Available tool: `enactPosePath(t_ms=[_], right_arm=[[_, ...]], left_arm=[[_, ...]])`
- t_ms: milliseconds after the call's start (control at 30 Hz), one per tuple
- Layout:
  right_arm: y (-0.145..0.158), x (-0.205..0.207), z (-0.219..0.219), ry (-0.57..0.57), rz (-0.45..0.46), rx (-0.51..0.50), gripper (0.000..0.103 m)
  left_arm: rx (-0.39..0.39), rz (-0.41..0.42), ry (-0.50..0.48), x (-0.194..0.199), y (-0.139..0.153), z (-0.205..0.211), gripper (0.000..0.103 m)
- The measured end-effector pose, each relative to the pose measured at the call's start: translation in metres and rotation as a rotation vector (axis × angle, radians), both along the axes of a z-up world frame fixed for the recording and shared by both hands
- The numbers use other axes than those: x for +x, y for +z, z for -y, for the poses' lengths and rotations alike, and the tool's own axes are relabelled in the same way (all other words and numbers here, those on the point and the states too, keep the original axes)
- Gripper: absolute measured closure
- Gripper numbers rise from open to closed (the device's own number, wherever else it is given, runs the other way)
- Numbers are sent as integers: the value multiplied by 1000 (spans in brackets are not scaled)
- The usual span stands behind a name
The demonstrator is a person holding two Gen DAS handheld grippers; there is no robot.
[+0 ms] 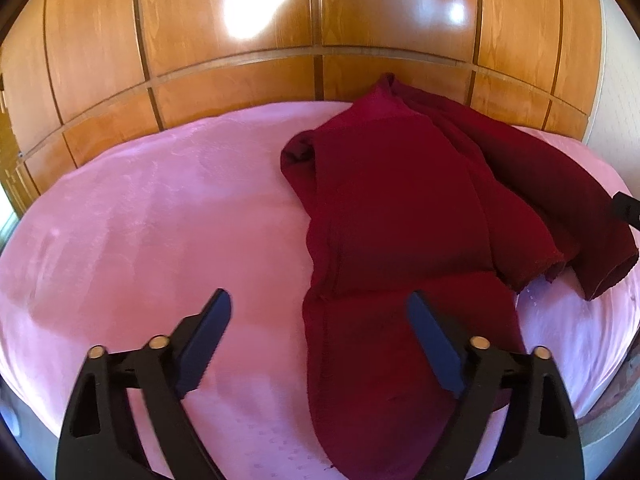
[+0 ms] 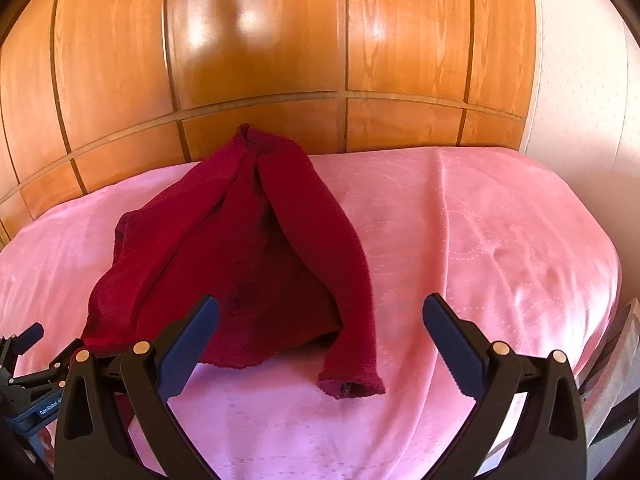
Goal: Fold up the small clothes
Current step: 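Reach both grippers toward the crumpled dark red sweater on the bed, then grasp the sweater hem with the left gripper while the right gripper grasps the other hem edge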
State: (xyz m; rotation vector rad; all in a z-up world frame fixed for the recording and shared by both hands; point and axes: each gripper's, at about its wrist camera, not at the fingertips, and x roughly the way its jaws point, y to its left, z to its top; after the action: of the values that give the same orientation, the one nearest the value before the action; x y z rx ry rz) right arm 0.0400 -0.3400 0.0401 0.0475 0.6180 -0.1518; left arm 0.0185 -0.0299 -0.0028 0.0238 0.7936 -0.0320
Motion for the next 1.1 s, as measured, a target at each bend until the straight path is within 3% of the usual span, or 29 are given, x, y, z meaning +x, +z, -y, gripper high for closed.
enactPosePath(t_ms=[33, 67, 100, 133, 167, 233, 367, 433, 500, 567, 600, 667, 767, 933, 1000, 1067, 1100], right_arm=[[-1, 1, 3, -4, -3, -2, 2], [-2, 2, 5, -7, -7, -2, 2], [-4, 4, 10, -14, -16, 6, 2], [-5, 6, 15, -19, -23, 17, 2], [-7, 8, 21, -22, -30, 29, 2], [-12, 13, 36, -41, -43, 53, 2], [-19, 22, 57, -29, -73, 109, 6], [-24, 29, 63, -10, -97, 126, 25], [-31, 37, 67, 15, -129, 154, 34], [-37, 44, 66, 60, -159, 194, 50], [-37, 48, 63, 79, -170, 186, 73], [-32, 49, 60, 86, -160, 132, 95], [-12, 54, 71, 76, -123, 66, 96], [33, 92, 119, -63, -56, -99, 97], [44, 123, 149, -138, -63, -108, 97], [48, 150, 170, -196, -81, -104, 96], [49, 167, 182, -229, -98, -93, 87]], left_arm=[[-24, -45, -9, -6, -6, -4, 27], [-50, -68, -13, -5, -9, -4, 38], [-54, -85, -21, -1, -13, -3, 62], [-62, -112, -27, 3, -18, -3, 78], [-103, -154, -25, 5, -23, -6, 102], [-158, -169, -25, 9, -24, -15, 103], [-257, -69, -42, 5, -6, -38, 103], [-264, -45, -36, 8, 4, -52, 103], [-329, -14, -25, 11, 20, -72, 103], [-384, 14, -8, 13, 33, -90, 103], [-374, 26, 16, 18, 42, -100, 103], [-364, 50, 67, 35, 60, -123, 103], [-324, 95, 168, 68, 86, -163, 103], [-184, 147, 398, 143, 120, -224, 103], [-171, 120, 483, 182, 124, -249, 103], [-84, 98, 587, 215, 121, -254, 103], [-79, 97, 594, 223, 122, -256, 103]])
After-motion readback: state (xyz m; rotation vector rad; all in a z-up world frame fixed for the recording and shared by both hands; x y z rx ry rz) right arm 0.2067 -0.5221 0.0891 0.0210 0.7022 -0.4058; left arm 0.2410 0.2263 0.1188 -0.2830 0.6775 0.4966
